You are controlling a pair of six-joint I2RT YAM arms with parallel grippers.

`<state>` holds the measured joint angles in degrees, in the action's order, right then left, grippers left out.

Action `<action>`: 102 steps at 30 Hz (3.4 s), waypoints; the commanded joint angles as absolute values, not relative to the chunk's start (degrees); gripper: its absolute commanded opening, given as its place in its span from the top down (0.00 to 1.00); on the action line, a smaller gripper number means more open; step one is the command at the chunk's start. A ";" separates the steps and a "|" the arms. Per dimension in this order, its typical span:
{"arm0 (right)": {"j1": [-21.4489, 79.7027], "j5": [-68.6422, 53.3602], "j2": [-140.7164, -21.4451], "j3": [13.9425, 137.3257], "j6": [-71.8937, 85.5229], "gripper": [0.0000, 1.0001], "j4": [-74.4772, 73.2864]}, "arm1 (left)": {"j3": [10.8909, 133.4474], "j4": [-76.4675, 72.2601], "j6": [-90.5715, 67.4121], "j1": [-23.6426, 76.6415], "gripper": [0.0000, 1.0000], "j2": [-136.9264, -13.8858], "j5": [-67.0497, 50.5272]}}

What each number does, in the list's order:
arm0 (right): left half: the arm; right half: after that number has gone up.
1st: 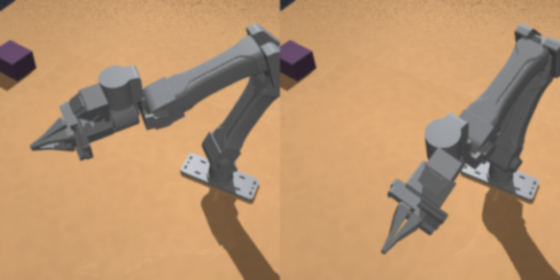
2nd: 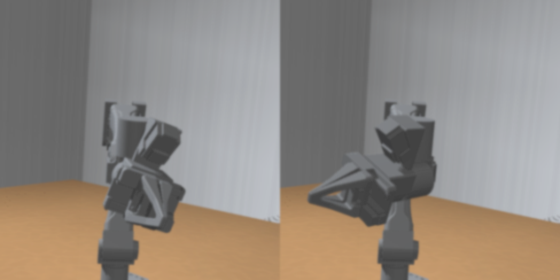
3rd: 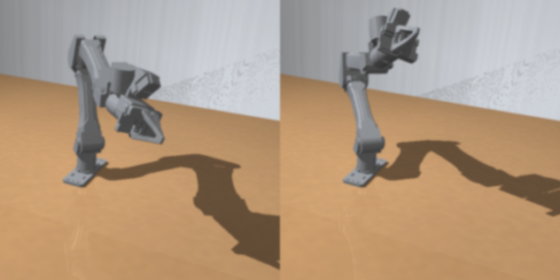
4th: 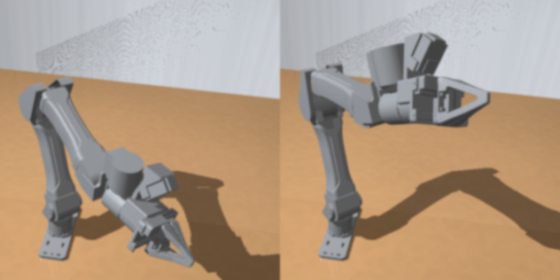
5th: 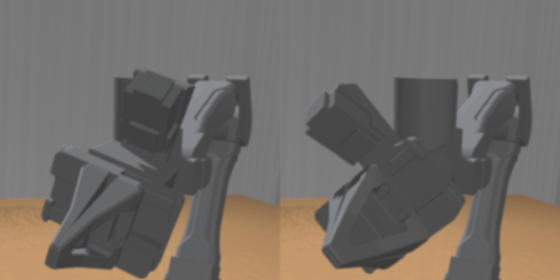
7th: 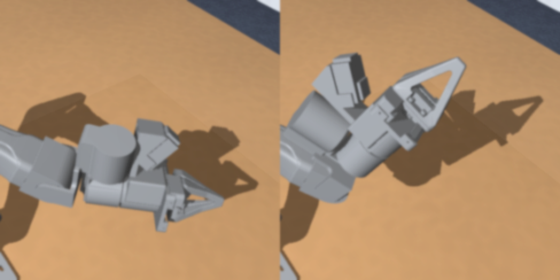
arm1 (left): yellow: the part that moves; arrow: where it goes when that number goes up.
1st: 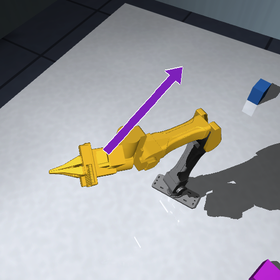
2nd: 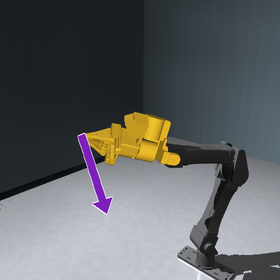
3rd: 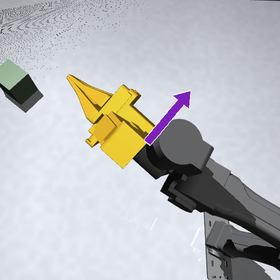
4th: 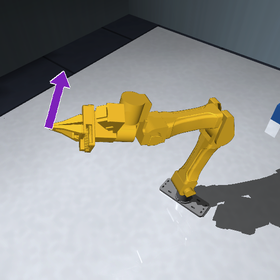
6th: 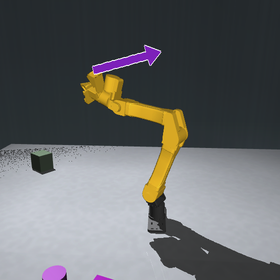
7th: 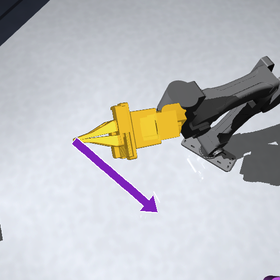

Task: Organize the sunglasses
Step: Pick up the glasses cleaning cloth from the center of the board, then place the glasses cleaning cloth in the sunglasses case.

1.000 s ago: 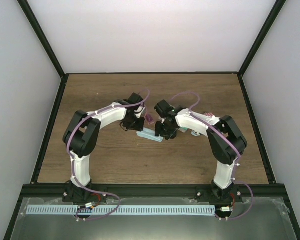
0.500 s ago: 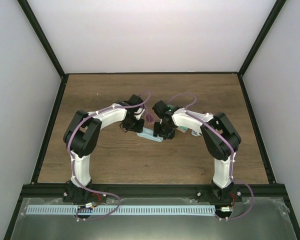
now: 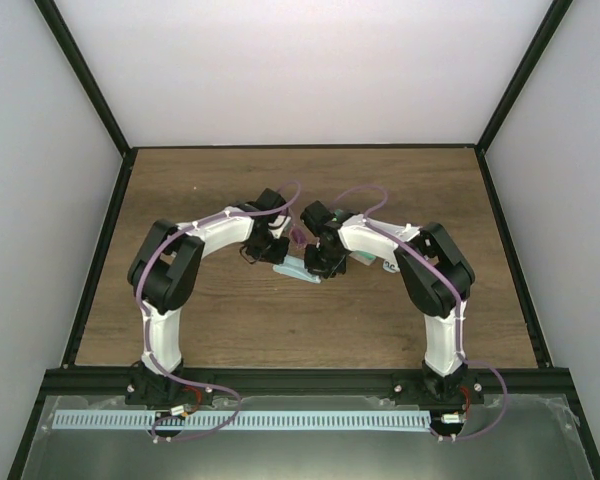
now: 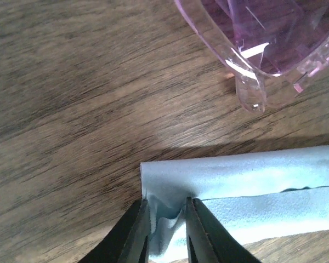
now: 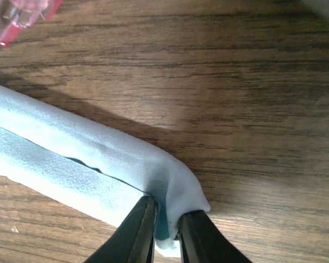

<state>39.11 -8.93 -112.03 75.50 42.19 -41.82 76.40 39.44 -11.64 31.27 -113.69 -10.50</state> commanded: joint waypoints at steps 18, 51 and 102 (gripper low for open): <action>39.51 -8.00 -108.19 79.91 42.04 0.99 -43.11 | 75.50 40.70 -12.05 31.24 0.96 -109.83 -14.26; 30.18 -6.92 -96.01 76.46 36.11 0.99 -43.72 | 101.24 46.17 -17.91 32.67 0.96 -116.78 -20.71; 21.57 -11.93 -88.96 58.70 33.54 0.99 -37.70 | 106.73 47.06 -19.34 37.88 0.96 -128.62 -21.62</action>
